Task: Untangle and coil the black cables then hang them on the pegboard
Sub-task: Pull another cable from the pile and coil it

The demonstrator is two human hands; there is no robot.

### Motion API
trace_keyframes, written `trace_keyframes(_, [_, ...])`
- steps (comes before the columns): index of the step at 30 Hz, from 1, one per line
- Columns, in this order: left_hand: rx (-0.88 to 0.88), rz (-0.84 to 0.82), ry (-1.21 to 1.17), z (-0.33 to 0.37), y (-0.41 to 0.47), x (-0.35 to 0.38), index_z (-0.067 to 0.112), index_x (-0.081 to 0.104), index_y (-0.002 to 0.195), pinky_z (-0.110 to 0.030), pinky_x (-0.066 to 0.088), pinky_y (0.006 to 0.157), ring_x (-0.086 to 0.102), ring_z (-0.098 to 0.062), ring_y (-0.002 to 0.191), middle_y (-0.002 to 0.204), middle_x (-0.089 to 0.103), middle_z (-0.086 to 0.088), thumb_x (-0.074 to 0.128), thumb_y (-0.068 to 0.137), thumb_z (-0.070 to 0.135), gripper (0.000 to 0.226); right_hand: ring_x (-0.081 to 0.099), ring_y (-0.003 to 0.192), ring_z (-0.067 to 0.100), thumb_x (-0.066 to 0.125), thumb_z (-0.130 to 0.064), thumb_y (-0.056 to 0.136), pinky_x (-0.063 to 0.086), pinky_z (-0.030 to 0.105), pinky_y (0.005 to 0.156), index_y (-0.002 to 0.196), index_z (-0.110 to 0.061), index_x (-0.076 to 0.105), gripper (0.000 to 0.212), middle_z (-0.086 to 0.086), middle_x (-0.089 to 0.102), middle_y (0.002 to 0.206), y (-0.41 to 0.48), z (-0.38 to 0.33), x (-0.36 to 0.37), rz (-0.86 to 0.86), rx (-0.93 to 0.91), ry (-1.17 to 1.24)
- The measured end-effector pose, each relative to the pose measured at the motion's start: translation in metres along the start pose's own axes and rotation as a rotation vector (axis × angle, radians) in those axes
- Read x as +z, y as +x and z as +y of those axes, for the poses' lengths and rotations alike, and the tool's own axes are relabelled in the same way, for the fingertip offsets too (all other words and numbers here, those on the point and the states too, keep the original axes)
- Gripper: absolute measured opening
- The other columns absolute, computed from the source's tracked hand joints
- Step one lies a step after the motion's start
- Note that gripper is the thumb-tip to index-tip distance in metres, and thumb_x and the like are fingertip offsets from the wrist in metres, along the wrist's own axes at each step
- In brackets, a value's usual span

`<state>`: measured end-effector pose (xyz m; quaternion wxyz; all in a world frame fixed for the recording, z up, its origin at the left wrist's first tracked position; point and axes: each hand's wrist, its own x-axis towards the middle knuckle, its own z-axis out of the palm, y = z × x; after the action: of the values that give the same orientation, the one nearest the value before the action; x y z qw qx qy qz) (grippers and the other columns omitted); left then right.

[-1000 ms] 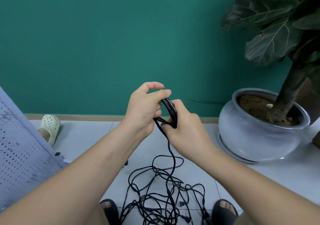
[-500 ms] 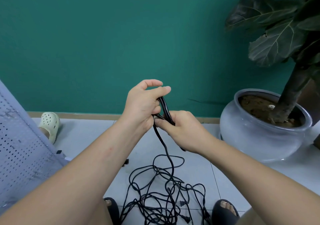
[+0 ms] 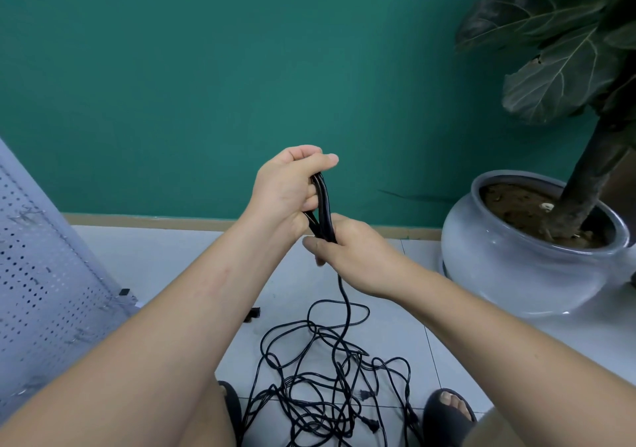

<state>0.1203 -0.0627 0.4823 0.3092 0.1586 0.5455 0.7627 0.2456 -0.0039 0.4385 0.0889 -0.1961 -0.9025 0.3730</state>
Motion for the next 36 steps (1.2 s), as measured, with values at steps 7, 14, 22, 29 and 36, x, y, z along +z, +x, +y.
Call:
trace_keyframes(7, [0.062,-0.057,0.058,0.0,0.003,0.0,0.014,0.061,0.1,-0.022,0.022,0.04,0.021,-0.01,0.044,0.063,0.041,0.006,0.08,0.093,0.011,0.02,0.078,0.077,0.026,0.054,-0.026,0.113,0.053,0.023,0.062,0.086,-0.006,0.055,0.034,0.004,0.07,0.067,-0.003,0.004,0.003,-0.066,0.03,0.266])
trace_keyframes(14, [0.058,-0.222,0.098,-0.012,0.002,0.002,0.016,0.068,0.108,-0.029,0.049,0.071,0.058,-0.015,0.068,0.074,0.056,0.001,0.057,0.106,0.056,0.042,0.039,0.05,0.02,0.057,-0.026,0.113,0.058,0.044,0.065,0.072,-0.015,0.047,0.043,-0.005,0.04,0.056,-0.01,0.016,-0.017,0.012,0.044,0.493])
trace_keyframes(22, [-0.087,-0.555,0.646,-0.073,-0.019,0.004,0.014,0.069,0.11,-0.043,0.052,0.104,0.074,-0.02,0.109,0.107,0.079,-0.003,0.051,0.102,0.015,0.02,0.044,0.056,0.026,0.058,-0.04,0.109,0.044,0.058,0.059,0.066,-0.017,0.048,0.05,0.005,0.04,0.06,-0.01,0.026,-0.054,0.304,-0.021,0.577])
trace_keyframes(29, [-0.214,-0.593,0.789,-0.127,-0.038,0.002,0.011,0.071,0.113,-0.041,0.052,0.109,0.074,-0.015,0.114,0.114,0.081,-0.003,0.051,0.112,0.028,0.026,0.039,0.053,0.023,0.056,-0.032,0.112,0.05,0.04,0.062,0.072,-0.014,0.047,0.045,0.001,0.041,0.059,-0.012,0.024,-0.069,0.53,-0.034,0.69])
trace_keyframes(36, [-0.119,-0.697,1.106,-0.145,-0.053,-0.006,0.026,0.073,0.114,-0.026,0.057,0.071,0.074,-0.007,0.086,0.107,0.078,0.002,0.048,0.112,0.04,0.029,0.038,0.057,0.023,0.053,-0.033,0.113,0.043,0.037,0.056,0.08,-0.01,0.046,0.041,0.003,0.04,0.062,-0.012,0.024,-0.073,0.821,-0.016,0.713])
